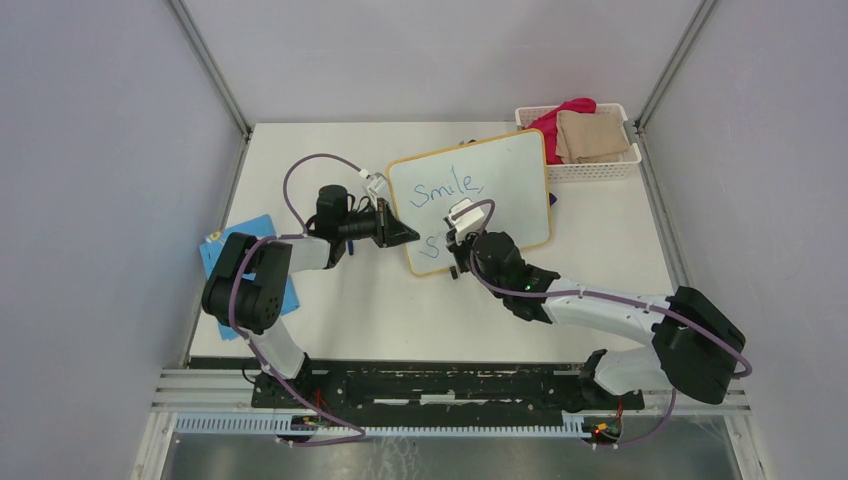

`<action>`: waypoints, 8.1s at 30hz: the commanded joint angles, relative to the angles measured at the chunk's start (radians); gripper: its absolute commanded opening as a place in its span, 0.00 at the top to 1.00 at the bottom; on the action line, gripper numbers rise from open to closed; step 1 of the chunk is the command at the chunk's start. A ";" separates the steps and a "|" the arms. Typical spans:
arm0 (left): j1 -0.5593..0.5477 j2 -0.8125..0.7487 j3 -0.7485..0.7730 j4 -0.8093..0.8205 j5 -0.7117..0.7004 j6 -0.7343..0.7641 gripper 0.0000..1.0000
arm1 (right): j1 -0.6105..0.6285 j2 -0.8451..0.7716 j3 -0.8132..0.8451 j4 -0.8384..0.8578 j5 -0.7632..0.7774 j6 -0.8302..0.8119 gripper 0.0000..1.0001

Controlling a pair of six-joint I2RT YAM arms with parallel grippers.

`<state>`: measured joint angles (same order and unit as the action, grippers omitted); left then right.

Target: Write a sentence on the whiteboard

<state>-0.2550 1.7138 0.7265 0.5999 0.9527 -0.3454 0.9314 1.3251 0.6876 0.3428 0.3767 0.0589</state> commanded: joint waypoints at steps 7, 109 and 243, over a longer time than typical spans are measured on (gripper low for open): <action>0.000 -0.002 0.012 -0.063 -0.086 0.055 0.98 | 0.002 0.003 -0.013 0.036 0.026 0.013 1.00; -0.004 -0.008 0.014 -0.081 -0.091 0.065 0.98 | -0.053 -0.080 -0.067 0.030 0.052 0.029 1.00; -0.014 -0.008 0.024 -0.109 -0.101 0.080 0.98 | -0.097 -0.151 -0.181 0.012 0.068 0.044 1.00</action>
<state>-0.2646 1.7077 0.7399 0.5648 0.9401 -0.3283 0.8425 1.1915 0.5308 0.3420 0.4313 0.0898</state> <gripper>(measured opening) 0.206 0.176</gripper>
